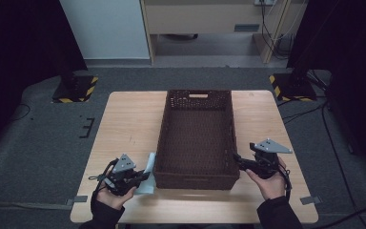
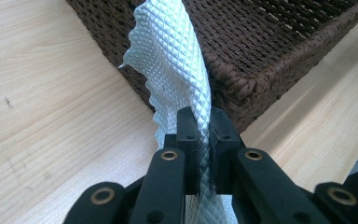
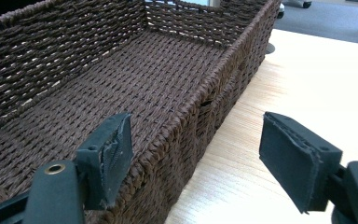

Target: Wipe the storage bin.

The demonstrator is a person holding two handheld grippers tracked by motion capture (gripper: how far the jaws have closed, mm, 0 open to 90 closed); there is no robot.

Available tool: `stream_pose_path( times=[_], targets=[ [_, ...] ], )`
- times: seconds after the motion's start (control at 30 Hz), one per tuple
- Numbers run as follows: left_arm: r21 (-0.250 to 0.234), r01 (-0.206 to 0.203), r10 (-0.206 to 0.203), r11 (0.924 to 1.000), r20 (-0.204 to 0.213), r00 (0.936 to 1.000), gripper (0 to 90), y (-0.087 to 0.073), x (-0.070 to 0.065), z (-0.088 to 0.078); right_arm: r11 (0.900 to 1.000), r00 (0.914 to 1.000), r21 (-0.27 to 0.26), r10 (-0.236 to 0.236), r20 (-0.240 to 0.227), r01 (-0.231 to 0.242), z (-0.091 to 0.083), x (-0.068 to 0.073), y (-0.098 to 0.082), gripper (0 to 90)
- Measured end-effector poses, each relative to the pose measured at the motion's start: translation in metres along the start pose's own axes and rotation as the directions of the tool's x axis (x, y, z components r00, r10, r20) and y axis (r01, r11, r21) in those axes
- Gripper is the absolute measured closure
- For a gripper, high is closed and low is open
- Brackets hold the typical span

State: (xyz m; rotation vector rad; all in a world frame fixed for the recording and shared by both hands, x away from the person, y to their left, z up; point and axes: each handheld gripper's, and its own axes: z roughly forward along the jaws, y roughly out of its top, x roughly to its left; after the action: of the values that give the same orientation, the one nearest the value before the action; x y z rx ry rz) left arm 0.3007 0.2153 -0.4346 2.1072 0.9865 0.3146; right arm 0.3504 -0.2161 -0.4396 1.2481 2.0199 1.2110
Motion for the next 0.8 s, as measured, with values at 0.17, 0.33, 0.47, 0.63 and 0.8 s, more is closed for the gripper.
stream_pose_path(
  times=[0.17,0.33,0.47,0.63,0.8],
  targets=[
    [0.053,0.015,-0.015,0.9985,0.006,0.9999,84.3,-0.014,-0.001,0.016,1.0,1.0,0.016,-0.007,-0.004,0.007,0.003,0.001,-0.003,25.6],
    [0.068,0.027,-0.028,0.9973,0.005,0.9996,84.3,-0.019,-0.002,0.018,1.0,0.9999,0.023,-0.011,-0.006,0.011,0.005,0.002,-0.004,24.8],
    [-0.004,0.034,-0.034,0.9994,0.008,0.9994,84.3,-0.011,-0.003,0.0,1.0,0.9999,0.017,-0.013,-0.006,0.013,0.004,0.003,-0.003,24.8],
    [-0.044,0.03,-0.029,0.9986,0.008,0.9995,84.3,-0.003,-0.01,-0.016,1.0,0.9999,0.007,-0.012,-0.006,0.012,0.002,0.002,-0.001,24.7],
    [-0.01,0.03,-0.03,0.9995,0.008,0.9995,84.3,-0.012,-0.016,-0.004,1.0,0.9999,0.014,-0.013,-0.005,0.013,0.003,0.003,-0.002,24.7]
  ],
)
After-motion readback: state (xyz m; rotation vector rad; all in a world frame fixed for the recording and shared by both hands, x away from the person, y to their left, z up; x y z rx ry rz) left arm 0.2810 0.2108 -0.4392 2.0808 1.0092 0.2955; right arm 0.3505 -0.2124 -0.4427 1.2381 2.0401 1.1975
